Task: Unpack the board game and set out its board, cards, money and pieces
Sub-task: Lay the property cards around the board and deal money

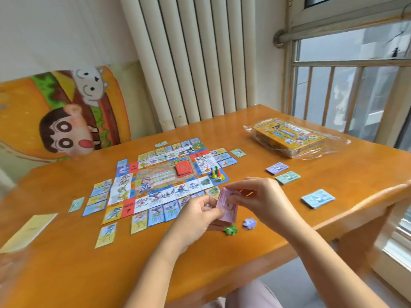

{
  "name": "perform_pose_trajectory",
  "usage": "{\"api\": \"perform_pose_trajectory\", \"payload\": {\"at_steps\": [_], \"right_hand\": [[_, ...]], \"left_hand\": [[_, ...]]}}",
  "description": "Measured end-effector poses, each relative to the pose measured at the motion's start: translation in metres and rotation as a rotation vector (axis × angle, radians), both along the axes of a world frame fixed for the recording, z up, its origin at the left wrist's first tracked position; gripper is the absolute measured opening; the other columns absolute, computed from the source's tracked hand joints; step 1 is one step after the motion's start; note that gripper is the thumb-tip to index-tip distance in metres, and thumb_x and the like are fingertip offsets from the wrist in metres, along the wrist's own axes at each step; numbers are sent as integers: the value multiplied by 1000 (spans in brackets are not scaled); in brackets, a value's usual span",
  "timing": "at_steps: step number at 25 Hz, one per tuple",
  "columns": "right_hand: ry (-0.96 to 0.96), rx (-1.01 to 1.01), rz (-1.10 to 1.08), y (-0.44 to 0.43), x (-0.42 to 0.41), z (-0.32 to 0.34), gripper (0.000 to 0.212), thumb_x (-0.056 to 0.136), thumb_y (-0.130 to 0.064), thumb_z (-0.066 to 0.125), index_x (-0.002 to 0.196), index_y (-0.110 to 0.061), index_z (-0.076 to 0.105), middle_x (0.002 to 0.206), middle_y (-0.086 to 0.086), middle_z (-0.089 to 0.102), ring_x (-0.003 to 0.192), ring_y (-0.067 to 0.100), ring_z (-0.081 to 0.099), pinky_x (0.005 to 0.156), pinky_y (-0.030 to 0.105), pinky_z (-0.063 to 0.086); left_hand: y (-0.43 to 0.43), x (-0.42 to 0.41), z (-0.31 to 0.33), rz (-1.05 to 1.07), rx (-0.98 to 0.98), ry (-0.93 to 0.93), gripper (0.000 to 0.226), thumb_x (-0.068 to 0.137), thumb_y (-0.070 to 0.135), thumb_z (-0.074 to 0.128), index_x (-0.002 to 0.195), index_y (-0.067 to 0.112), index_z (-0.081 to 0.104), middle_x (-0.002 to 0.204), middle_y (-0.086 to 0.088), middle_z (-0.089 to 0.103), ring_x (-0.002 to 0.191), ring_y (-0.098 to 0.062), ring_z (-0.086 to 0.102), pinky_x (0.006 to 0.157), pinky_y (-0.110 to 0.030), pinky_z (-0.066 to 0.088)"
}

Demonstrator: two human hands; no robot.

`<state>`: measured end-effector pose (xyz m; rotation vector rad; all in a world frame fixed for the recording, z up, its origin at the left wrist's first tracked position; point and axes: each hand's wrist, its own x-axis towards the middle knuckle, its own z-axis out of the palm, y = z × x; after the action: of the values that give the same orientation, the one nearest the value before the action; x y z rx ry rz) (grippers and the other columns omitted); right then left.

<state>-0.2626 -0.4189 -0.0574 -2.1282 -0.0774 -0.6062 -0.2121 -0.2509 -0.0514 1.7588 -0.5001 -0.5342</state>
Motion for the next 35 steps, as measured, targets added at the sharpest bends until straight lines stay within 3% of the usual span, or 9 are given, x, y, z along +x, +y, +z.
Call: {"api": "perform_pose_trajectory", "payload": {"at_steps": [3,7,11,14,20,25,29,32,35], "right_hand": [[63,109,65,34,17,2,16,75,-7,78,88,-17,77,74,-12,71,67,-5,64,65,12,47],[129,189,87,67,33,3,12,74,-10,80,71,-14,68,63,-5,69,59,7,63,59,23,50],[181,94,21,85,42,6,21,71,-23,83,59,-21,66,52,-9,62,48,1,50,47,14,36],[243,110,29,92,47,7,15,76,-29,78,66,-18,74,39,-13,50,40,4,41,42,15,27],[339,114,-154,98,52,-14,41,86,-32,66,62,1,61,39,-5,39,39,9,32,40,22,24],[406,-93,-201,121,45,-38,45,90,-39,58,54,-17,41,54,-2,44,56,18,41,47,27,25],[424,-292,-203,117,40,-36,32,86,-48,61,82,-18,52,91,-1,52,82,19,53,63,28,36],[484,-399,9,111,41,-25,46,82,-41,70,118,-21,50,118,-1,44,102,19,53,76,27,39],[463,-512,163,112,49,-19,53,83,-33,70,131,-23,49,129,-1,44,114,20,49,90,28,41]], "left_hand": [[32,12,4,-49,-20,92,18,96,10,51,106,2,63,92,-16,72,84,-24,70,75,-29,57],[72,27,6,-73,26,117,22,96,12,49,105,1,66,92,-11,71,83,-16,68,73,-27,57],[90,35,3,-13,80,60,25,98,12,47,113,3,64,100,-14,70,82,-14,69,72,-23,56],[96,36,2,45,85,47,27,100,15,43,108,1,64,87,-10,71,70,-10,66,67,-22,54],[109,31,-4,498,-10,114,23,102,9,37,98,10,59,77,-9,72,63,-16,69,54,-22,55],[105,19,-19,589,43,158,22,102,11,34,111,11,55,76,-6,70,55,-15,68,47,-21,52],[103,15,-19,596,65,154,22,102,11,35,110,14,55,81,-5,71,62,-16,69,47,-19,51],[104,13,-17,595,74,158,19,102,11,35,106,15,53,86,-8,71,70,-21,70,52,-22,53],[104,13,-16,596,82,167,18,101,10,36,102,15,53,86,-9,70,74,-23,70,58,-26,54]]}}
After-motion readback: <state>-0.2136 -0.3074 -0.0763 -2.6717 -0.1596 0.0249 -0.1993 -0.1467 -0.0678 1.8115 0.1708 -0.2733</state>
